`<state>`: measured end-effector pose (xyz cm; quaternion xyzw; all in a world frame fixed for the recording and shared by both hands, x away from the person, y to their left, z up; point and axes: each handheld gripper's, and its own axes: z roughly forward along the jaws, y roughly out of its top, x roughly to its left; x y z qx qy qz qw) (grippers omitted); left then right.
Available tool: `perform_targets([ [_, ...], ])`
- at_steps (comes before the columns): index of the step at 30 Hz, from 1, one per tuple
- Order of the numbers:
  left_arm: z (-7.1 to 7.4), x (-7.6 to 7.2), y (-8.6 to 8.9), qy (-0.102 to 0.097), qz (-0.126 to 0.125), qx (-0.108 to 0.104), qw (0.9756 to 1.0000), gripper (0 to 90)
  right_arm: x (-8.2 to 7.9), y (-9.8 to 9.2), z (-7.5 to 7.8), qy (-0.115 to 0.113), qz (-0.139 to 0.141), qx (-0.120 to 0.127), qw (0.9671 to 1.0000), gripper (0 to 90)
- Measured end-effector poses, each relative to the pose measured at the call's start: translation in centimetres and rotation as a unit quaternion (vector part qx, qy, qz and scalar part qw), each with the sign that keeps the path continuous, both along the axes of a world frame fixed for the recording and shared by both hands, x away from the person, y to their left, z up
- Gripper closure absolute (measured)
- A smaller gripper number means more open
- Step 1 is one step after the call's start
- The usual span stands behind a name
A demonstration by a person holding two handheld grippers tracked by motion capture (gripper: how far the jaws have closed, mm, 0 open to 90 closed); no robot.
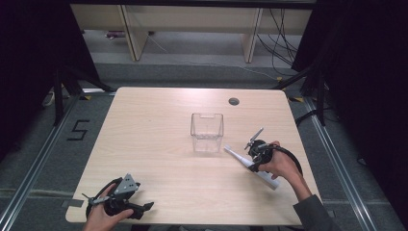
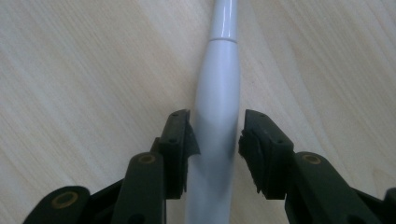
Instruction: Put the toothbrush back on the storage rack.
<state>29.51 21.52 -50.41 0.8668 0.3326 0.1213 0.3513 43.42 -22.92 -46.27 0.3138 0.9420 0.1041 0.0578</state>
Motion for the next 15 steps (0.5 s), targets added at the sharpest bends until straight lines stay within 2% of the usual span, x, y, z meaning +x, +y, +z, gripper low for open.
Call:
perform_targets([
  [3,0.0,0.0,0.0,0.0,0.0,0.001,1.0,15.0,0.2,0.2,-0.2,0.009,-0.004,-0.009,0.9999,62.7],
  [4,0.0,0.0,0.0,0.0,0.001,0.0,1.0,15.0,0.4,0.2,-0.4,0.023,-0.006,-0.012,0.9996,62.5],
  [6,0.0,-0.1,-0.1,0.001,0.005,-0.004,1.0,15.0,0.5,0.3,-0.5,0.028,-0.008,-0.018,0.9994,62.9],
  [7,0.0,-0.1,-0.1,0.001,0.004,-0.005,1.0,15.0,0.8,0.2,-0.9,0.034,-0.003,-0.032,0.9989,63.6],
  [10,0.0,0.0,0.0,0.0,0.004,-0.005,1.0,15.0,1.2,0.0,-1.1,0.036,0.006,-0.034,0.9988,64.5],
  [12,0.0,0.0,0.0,0.0,-0.001,0.001,1.0,15.0,1.2,0.3,-1.1,0.045,-0.002,-0.031,0.9985,65.0],
  [14,0.0,-0.1,-0.1,0.001,0.002,-0.005,1.0,15.0,1.4,0.5,-1.1,0.048,-0.004,-0.027,0.9985,65.1],
  [15,0.0,-0.1,-0.1,0.0,0.002,-0.007,1.0,15.0,1.4,0.5,-1.1,0.048,-0.006,-0.033,0.9983,65.3],
])
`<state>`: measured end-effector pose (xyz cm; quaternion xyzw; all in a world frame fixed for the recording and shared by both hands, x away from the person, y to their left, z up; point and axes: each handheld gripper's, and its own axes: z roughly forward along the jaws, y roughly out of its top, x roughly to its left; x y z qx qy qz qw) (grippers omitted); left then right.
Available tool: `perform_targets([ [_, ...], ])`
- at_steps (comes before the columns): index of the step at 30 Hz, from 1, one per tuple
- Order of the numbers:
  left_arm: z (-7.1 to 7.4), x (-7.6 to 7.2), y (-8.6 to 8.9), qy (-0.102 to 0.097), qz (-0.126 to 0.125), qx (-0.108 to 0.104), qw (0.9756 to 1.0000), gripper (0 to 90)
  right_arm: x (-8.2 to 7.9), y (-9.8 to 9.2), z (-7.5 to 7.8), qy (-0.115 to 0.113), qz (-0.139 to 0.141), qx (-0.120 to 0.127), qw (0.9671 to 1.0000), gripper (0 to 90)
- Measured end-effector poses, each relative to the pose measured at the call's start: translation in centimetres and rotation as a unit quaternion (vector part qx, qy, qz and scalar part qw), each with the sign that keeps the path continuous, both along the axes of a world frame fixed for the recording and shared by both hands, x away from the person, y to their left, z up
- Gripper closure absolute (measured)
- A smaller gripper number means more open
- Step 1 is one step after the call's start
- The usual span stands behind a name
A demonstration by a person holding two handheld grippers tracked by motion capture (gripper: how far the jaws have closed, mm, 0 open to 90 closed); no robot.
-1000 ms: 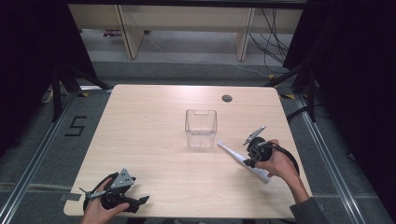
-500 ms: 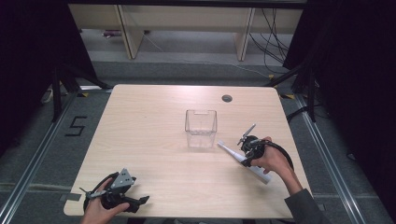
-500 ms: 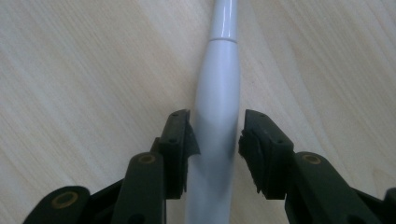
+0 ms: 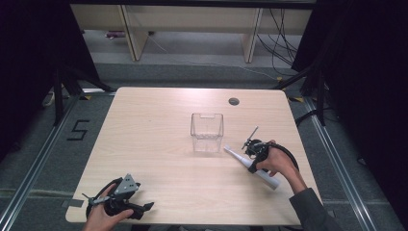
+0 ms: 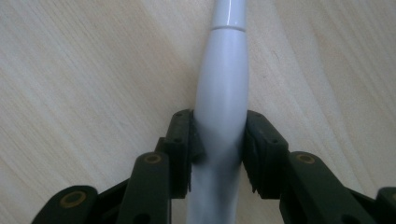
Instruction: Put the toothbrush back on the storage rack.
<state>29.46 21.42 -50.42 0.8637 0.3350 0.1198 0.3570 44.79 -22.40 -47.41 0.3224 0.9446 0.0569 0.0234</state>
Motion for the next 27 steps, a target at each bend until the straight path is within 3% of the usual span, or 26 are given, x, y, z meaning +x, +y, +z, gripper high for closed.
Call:
perform_targets([
  [1,0.0,0.0,0.0,0.001,-0.003,0.002,1.0,15.0,0.2,0.1,0.0,0.003,0.009,-0.006,0.9999,65.5],
  [4,0.0,0.0,0.0,0.0,0.001,0.002,1.0,15.0,0.2,0.4,0.1,0.009,0.002,-0.012,0.9999,66.0],
  [5,0.0,0.0,0.0,0.001,-0.002,0.0,1.0,15.0,0.3,0.3,0.1,0.009,0.013,-0.014,0.9998,66.1],
  [9,0.0,0.0,0.0,0.001,-0.001,0.004,1.0,15.0,0.1,0.9,0.2,0.018,-0.004,-0.026,0.9995,66.3],
  [12,0.0,-0.1,0.0,0.002,0.001,-0.002,1.0,15.0,0.3,1.0,0.1,0.017,0.009,-0.039,0.9991,66.4],
  [17,0.0,0.0,0.0,0.001,-0.001,0.003,1.0,15.0,0.2,1.2,0.2,0.022,0.006,-0.038,0.999,66.6],
  [21,0.0,0.0,0.0,0.001,0.0,0.002,1.0,15.0,0.4,1.1,0.0,0.014,0.018,-0.041,0.9989,66.6],
  [27,0.0,0.0,0.0,0.0,0.0,0.001,1.0,15.0,0.2,1.0,0.2,0.014,0.006,-0.037,0.9992,66.7],
])
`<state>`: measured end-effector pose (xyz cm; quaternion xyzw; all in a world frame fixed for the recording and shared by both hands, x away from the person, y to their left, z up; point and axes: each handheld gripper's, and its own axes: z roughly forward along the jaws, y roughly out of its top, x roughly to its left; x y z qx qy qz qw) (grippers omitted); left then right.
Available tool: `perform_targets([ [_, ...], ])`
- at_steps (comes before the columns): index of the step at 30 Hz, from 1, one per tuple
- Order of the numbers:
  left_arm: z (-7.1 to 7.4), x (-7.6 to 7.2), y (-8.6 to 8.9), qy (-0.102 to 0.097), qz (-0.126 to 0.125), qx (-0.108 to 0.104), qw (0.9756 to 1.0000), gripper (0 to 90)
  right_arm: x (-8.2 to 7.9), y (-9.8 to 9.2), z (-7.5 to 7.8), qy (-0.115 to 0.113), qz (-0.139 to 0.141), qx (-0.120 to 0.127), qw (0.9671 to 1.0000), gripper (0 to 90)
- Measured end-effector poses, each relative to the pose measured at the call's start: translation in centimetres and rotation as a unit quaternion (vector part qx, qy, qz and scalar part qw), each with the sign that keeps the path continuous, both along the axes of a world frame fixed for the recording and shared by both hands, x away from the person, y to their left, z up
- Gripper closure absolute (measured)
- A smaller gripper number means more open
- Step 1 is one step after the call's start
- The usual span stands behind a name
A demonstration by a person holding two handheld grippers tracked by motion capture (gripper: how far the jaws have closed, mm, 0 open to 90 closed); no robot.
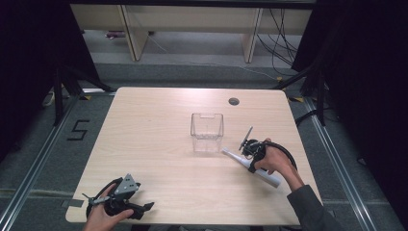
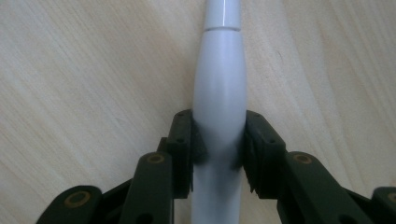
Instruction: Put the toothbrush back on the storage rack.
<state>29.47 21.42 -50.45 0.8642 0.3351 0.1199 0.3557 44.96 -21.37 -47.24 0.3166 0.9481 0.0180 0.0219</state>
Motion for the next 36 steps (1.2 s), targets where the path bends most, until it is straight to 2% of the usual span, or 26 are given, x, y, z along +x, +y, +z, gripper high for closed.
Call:
perform_targets([
  [3,0.0,0.0,0.0,0.0,-0.002,0.002,1.0,15.0,0.0,-0.4,0.2,-0.009,0.005,0.003,0.9999,66.7],
  [6,0.0,0.0,0.0,0.0,-0.002,0.003,1.0,15.0,-0.2,-0.9,1.1,-0.015,-0.001,0.024,0.9996,66.8],
  [7,0.0,0.0,0.0,0.0,0.0,-0.001,1.0,15.0,0.0,-1.3,1.2,-0.027,0.016,0.032,0.999,66.8],
  [8,0.0,0.0,0.0,0.0,0.0,-0.001,1.0,15.1,0.0,-1.3,1.2,-0.027,0.016,0.032,0.999,66.8],
  [11,0.0,0.0,0.0,0.0,-0.001,-0.002,1.0,15.0,-0.3,-2.1,2.3,-0.051,0.008,0.045,0.9976,66.8],
  [13,0.0,0.0,0.0,0.0,-0.002,-0.001,1.0,15.0,-0.5,-2.2,2.6,-0.054,-0.004,0.052,0.9972,66.8],
  [15,0.0,0.0,0.0,0.0,-0.001,0.0,1.0,15.0,-0.6,-3.1,3.3,-0.078,-0.007,0.078,0.9939,66.9],
  [16,0.0,0.0,0.0,0.0,-0.001,0.0,1.0,15.0,-0.6,-3.1,3.3,-0.078,-0.007,0.078,0.9939,66.9],
  [17,0.0,0.0,0.1,0.0,-0.001,0.004,1.0,15.0,-0.7,-3.6,3.8,-0.092,-0.015,0.093,0.9914,66.8],
  [19,0.0,0.0,0.1,-0.001,-0.002,0.004,1.0,15.0,-0.8,-3.8,4.0,-0.097,-0.019,0.099,0.9902,66.8],
  [20,0.0,0.0,0.0,0.0,-0.001,0.003,1.0,15.0,-0.8,-4.0,4.3,-0.106,-0.02,0.105,0.9886,66.9],
  [21,0.0,0.1,0.1,-0.001,-0.002,0.004,1.0,15.0,-1.0,-4.3,4.7,-0.119,-0.028,0.124,0.9848,66.8],
  [22,0.0,0.1,0.1,-0.001,-0.002,0.004,1.0,15.0,-1.0,-4.3,4.7,-0.119,-0.028,0.124,0.9848,66.8],
  [23,0.0,0.0,0.1,-0.001,-0.002,0.005,1.0,15.0,-1.1,-4.5,5.1,-0.122,-0.037,0.133,0.9828,66.8],
  [24,0.0,0.0,0.0,0.0,0.0,-0.002,1.0,15.0,-1.1,-4.6,5.3,-0.134,-0.043,0.141,0.98,66.8],
  [25,0.0,0.0,0.0,0.0,-0.001,-0.002,1.0,15.0,-1.2,-5.0,5.8,-0.155,-0.054,0.158,0.9737,66.8],
  [26,0.0,0.0,0.0,0.0,0.001,0.0,1.0,15.0,-1.3,-5.1,6.0,-0.156,-0.057,0.167,0.9717,66.8],
  [27,0.1,0.0,0.0,0.0,0.001,0.0,1.0,15.0,-1.2,-5.2,6.1,-0.165,-0.059,0.181,0.9677,66.8],
  [28,0.1,0.0,0.0,0.0,0.001,0.0,1.0,15.0,-1.2,-5.2,6.1,-0.165,-0.059,0.181,0.9677,66.8],
  [29,0.1,0.0,0.1,0.0,0.002,0.0,1.0,15.0,-1.2,-5.5,6.3,-0.191,-0.043,0.198,0.9605,66.8],
  [30,0.1,0.0,0.1,-0.001,0.003,-0.001,1.0,15.0,-1.2,-5.5,6.2,-0.21,-0.047,0.204,0.955,66.8],
  [32,0.1,0.0,0.1,-0.001,0.002,-0.001,1.0,15.0,-1.5,-5.4,6.3,-0.211,-0.057,0.208,0.9535,66.8],
  [33,0.1,0.0,0.1,-0.001,0.003,0.0,1.0,15.0,-1.7,-5.4,6.4,-0.217,-0.065,0.22,0.9489,66.8],
  [34,0.1,0.0,0.1,-0.001,0.003,0.0,1.0,15.0,-1.7,-5.4,6.4,-0.217,-0.065,0.22,0.9489,66.8],
  [35,0.1,0.0,0.0,0.001,0.003,-0.002,1.0,15.0,-1.9,-5.5,6.6,-0.227,-0.072,0.23,0.9436,66.8],
  [36,0.1,0.0,0.0,0.001,0.003,-0.002,1.0,15.0,-1.9,-5.5,6.6,-0.227,-0.072,0.23,0.9436,66.8],
])
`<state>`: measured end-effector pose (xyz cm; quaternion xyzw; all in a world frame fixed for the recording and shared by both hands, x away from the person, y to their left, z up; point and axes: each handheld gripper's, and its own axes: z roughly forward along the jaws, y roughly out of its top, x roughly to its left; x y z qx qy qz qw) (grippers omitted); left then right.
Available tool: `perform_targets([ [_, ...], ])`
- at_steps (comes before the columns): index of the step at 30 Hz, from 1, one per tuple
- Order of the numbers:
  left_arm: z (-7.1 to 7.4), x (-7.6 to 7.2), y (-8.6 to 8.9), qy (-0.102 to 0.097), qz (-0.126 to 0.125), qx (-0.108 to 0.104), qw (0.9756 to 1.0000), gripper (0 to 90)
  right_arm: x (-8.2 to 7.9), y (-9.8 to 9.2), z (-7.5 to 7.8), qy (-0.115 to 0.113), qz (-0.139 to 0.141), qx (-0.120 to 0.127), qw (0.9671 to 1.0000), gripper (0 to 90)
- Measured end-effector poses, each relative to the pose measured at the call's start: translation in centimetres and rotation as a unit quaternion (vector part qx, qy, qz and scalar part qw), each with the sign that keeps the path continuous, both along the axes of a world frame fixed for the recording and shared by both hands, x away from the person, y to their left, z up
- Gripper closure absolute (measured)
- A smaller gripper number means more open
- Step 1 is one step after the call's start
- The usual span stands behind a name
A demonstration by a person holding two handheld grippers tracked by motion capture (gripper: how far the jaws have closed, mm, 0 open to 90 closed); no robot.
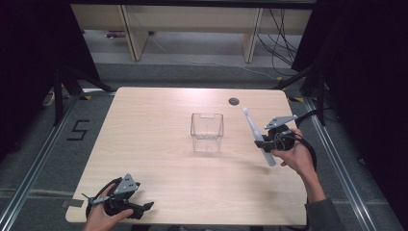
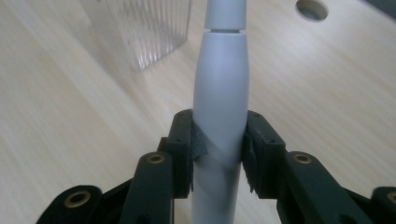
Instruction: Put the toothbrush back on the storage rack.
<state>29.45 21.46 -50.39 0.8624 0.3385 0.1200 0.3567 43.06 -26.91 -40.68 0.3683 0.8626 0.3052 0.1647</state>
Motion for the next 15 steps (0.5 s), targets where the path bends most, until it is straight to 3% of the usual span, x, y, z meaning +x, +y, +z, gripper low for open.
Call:
perform_targets([
  [1,0.0,0.1,0.0,-0.001,-0.003,0.001,1.0,15.0,0.3,-0.2,-0.1,-0.027,0.017,0.007,0.9995,66.8],
  [2,0.0,0.1,0.0,0.0,-0.002,0.001,1.0,15.0,0.1,-0.1,0.0,-0.02,0.006,0.017,0.9996,66.8],
  [8,0.1,0.1,0.0,0.0,-0.007,0.007,1.0,15.0,0.1,-0.3,0.6,-0.048,-0.004,0.058,0.9972,66.8],
  [9,0.1,0.2,0.1,0.0,-0.011,0.014,0.9998,15.0,0.3,-0.4,0.6,-0.066,0.002,0.068,0.9955,66.8],
  [12,0.1,0.2,0.1,0.0,-0.007,0.009,0.9999,15.0,0.3,-0.3,0.8,-0.069,-0.001,0.084,0.994,66.8],
  [13,0.0,0.1,0.1,0.0,-0.006,0.008,0.9999,15.0,0.4,-0.3,0.8,-0.089,0.0,0.087,0.9923,66.8],
  [14,0.1,0.1,0.1,0.0,-0.007,0.006,1.0,15.0,0.3,-0.2,0.8,-0.078,-0.005,0.096,0.9923,66.8],
  [15,0.1,0.2,0.1,-0.001,-0.006,0.008,0.9999,15.0,0.4,-0.1,0.9,-0.083,-0.004,0.099,0.9916,66.8],
])
